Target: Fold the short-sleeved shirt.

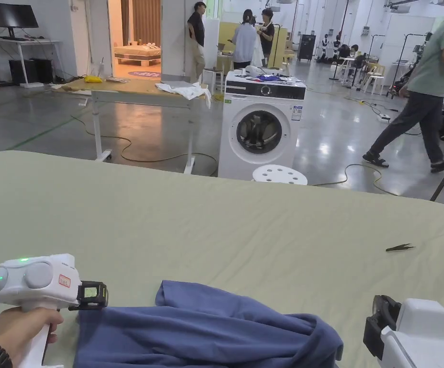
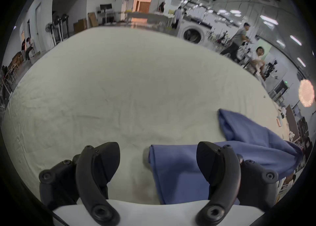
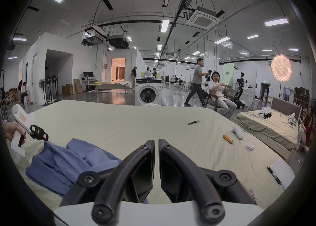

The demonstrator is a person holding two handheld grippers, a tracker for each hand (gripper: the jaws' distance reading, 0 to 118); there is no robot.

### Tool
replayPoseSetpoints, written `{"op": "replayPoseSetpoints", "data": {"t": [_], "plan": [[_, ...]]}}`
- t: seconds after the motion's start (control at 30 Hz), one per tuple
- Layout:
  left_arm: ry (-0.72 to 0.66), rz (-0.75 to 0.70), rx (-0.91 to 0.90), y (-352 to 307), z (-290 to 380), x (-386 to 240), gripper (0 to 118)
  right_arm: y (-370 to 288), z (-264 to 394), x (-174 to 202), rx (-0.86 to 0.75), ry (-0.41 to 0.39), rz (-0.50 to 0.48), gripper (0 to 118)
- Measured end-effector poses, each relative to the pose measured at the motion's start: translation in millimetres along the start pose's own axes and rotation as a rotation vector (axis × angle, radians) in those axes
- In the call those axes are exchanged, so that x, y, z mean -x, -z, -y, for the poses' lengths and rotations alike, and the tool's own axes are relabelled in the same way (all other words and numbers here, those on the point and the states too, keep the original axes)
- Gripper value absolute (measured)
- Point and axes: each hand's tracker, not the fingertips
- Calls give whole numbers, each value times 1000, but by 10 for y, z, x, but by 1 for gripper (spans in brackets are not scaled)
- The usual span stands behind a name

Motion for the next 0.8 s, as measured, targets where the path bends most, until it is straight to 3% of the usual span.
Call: {"op": "replayPoseSetpoints", "data": {"t": [0.13,0.2,0.3,0.4,0.57,0.6,0.7,0.73,0.8], "plan": [[77,-64,108,106,2,-146,93,8,67,-77,27,-5,17,4],[129,-107,41,1,27,-280,91,16,108,-105,49,-7,23,4],[211,-96,24,148,-42,-316,63,42,189,-134,94,-1,24,4],[311,-33,16,200,-180,-488,0,73,281,-147,151,8,13,4],[298,-6,-26,68,-135,-512,0,115,435,-241,283,43,-42,9],[293,-1,-39,19,-133,-494,0,124,464,-258,311,41,-50,18],[284,18,-114,-248,-61,-467,0,126,553,-254,394,6,-115,61],[278,25,-128,-320,-56,-446,0,107,587,-225,407,-14,-139,70],[269,53,-150,-439,-24,-427,0,56,662,-139,433,-65,-190,71]]}}
